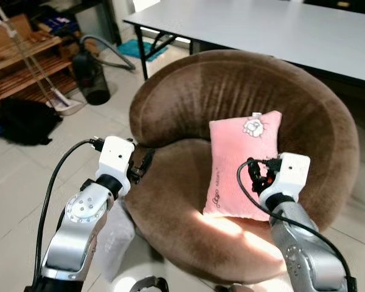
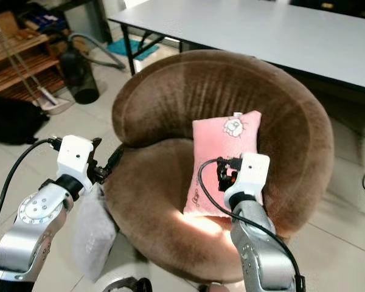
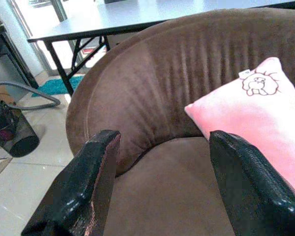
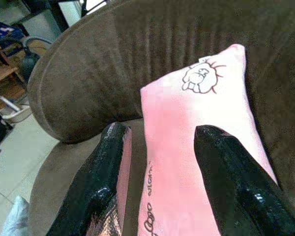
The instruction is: Move the pillow to the sofa from floor
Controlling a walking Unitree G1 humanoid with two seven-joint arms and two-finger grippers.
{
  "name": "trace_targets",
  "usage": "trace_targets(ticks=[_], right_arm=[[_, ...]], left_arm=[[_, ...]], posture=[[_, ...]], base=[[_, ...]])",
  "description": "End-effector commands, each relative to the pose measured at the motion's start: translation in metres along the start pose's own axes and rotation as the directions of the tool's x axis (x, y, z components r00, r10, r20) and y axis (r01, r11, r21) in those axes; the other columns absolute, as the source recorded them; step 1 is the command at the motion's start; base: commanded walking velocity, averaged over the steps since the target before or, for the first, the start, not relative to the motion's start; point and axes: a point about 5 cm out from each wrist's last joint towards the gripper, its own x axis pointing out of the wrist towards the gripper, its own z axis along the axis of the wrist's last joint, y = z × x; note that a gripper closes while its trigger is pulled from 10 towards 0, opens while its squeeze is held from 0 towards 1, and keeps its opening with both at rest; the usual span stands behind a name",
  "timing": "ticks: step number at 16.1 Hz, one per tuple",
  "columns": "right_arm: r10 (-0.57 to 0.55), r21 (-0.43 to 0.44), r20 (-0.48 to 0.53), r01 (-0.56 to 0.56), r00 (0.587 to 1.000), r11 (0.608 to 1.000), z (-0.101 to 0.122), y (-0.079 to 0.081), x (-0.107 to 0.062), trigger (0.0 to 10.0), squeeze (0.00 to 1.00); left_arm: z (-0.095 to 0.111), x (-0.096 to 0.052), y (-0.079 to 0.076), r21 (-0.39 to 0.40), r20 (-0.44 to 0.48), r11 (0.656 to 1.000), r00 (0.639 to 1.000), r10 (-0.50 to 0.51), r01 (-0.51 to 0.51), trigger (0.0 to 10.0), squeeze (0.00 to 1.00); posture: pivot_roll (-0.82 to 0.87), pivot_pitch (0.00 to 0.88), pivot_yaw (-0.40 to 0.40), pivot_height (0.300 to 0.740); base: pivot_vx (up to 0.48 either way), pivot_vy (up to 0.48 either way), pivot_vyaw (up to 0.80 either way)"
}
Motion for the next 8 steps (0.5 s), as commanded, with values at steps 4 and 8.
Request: trace_targets(ticks=[4, 8], right_arm=[[0.0, -0.011, -0.015, 0.0, 1.0, 1.0, 0.004, 0.0034, -0.0004, 10.0, 0.0], [-0.004, -0.013, -0.027, 0.003, 1.0, 1.0, 0.0048, 0.0032, 0.0001, 10.0, 0.0]], left_arm=[[0.0016, 0.0029, 0.0052, 0.006, 0.013, 0.999, 0.999, 0.033, -0.033, 10.0, 0.0], [0.0018, 0.0047, 0.0053, 0.006, 0.019, 0.999, 0.999, 0.035, -0.035, 10.0, 0.0]], posture=[[-0.03, 0.027, 0.062, 0.74], [-0.04, 0.022, 0.062, 0.74]], base=[[0.0, 0.0, 0.0], [-0.288, 0.0, 0.0]])
